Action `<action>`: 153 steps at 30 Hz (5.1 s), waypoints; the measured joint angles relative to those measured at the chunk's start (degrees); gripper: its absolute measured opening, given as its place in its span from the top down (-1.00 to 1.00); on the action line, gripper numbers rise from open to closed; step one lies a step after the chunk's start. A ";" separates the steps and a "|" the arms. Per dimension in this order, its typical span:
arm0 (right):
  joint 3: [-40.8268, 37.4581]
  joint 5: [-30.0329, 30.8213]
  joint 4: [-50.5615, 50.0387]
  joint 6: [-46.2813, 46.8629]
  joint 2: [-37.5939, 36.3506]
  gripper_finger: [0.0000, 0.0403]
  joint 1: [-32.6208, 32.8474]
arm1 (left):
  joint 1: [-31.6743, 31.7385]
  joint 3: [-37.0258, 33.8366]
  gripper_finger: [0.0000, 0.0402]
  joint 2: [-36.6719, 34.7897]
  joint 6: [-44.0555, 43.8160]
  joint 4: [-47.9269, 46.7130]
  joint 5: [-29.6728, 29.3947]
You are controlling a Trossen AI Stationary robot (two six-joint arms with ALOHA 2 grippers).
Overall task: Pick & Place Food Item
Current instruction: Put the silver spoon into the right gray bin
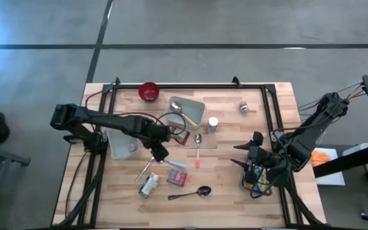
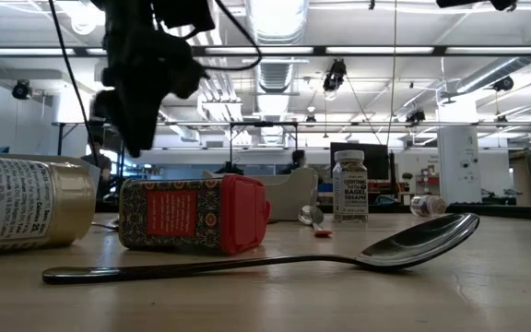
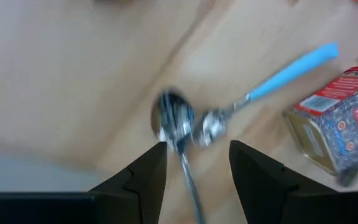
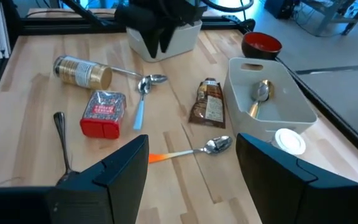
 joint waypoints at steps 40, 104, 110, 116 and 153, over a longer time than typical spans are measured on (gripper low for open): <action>-0.19 -2.77 0.20 0.83 0.02 -0.20 0.00 | -8.30 -2.49 0.11 12.70 -0.50 -1.23 0.26; -0.19 -5.50 1.29 1.03 0.04 -0.20 0.01 | -9.15 -1.04 1.00 10.01 -2.61 0.34 -3.40; -0.19 -5.59 1.33 1.01 0.04 -0.20 0.02 | -9.17 -0.98 1.00 6.48 -2.92 0.98 -4.65; -0.19 -5.61 1.40 0.96 0.04 -0.20 0.02 | -9.10 -0.96 1.00 1.45 -3.91 2.34 -7.66; -0.19 -5.41 1.60 0.81 0.04 -0.20 0.00 | -2.07 -0.87 1.00 -5.49 -1.04 28.41 -9.64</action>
